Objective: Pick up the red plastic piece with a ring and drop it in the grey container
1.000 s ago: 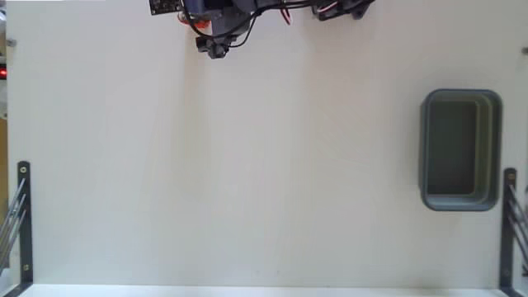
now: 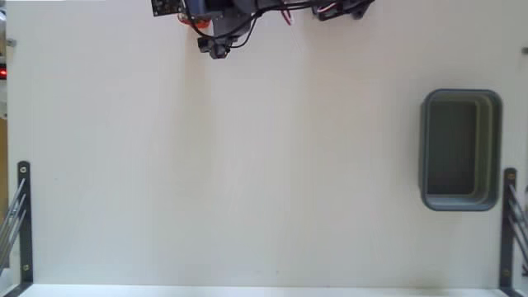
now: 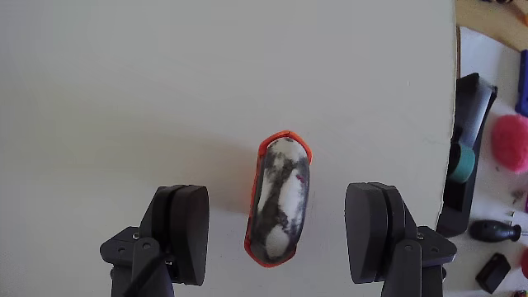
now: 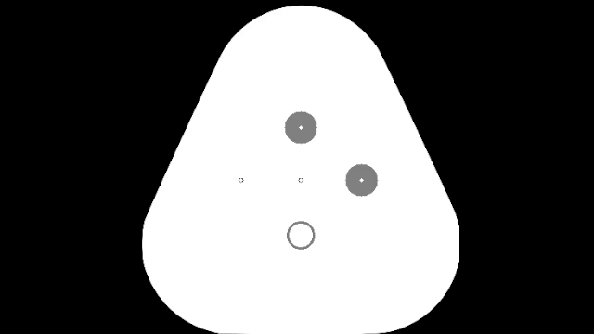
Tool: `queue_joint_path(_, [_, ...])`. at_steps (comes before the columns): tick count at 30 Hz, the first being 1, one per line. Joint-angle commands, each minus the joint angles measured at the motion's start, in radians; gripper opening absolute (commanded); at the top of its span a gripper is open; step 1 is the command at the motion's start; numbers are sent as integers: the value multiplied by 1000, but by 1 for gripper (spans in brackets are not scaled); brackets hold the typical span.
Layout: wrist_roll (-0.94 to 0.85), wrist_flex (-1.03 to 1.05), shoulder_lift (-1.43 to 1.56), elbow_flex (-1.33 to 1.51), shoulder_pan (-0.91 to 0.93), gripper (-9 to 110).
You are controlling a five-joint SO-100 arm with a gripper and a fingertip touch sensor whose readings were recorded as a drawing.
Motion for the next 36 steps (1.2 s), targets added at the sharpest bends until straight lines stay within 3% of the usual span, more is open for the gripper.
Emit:
queue_joint_path(1, [5, -23, 42, 17, 22, 110])
queue_joint_path(36, [5, -27, 41, 20, 22, 102])
